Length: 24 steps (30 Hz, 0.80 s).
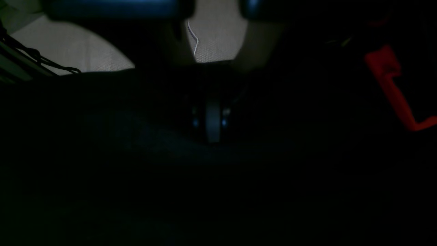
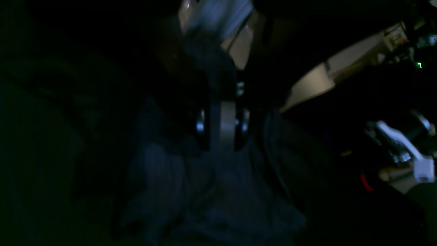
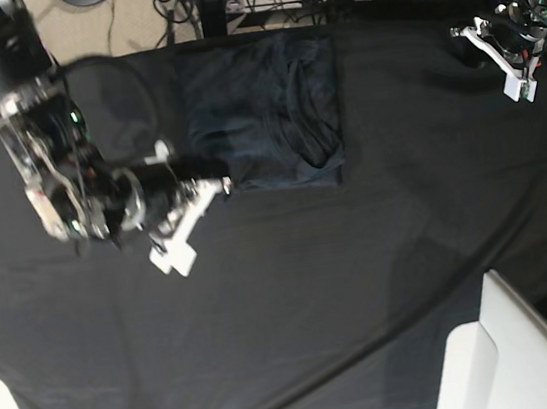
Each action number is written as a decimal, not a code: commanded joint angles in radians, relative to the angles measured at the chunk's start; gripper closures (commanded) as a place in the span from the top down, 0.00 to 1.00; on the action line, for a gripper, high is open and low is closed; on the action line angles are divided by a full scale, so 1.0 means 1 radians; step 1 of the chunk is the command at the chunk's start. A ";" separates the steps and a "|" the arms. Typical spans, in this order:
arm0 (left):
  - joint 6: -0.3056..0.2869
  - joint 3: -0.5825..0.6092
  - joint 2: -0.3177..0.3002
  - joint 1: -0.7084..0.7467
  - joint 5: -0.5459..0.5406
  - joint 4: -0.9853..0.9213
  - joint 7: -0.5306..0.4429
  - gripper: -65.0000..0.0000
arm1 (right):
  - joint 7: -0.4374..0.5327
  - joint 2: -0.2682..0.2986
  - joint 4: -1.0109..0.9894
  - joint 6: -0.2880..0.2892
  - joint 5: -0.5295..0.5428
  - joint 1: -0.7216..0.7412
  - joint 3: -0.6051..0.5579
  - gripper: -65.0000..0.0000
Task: Fold the T-shirt properly
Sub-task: 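Release the shirt and pull the right gripper back beside the stack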
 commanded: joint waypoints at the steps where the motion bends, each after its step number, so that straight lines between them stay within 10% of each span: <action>1: 0.006 -0.001 -0.011 0.002 0.011 0.005 0.010 0.00 | 0.009 0.002 -0.018 0.002 0.015 0.029 0.003 0.06; 24: 0.006 0.000 -0.007 0.013 0.011 0.005 0.010 0.00 | 0.233 -0.001 -0.334 -0.001 0.013 0.073 0.010 0.06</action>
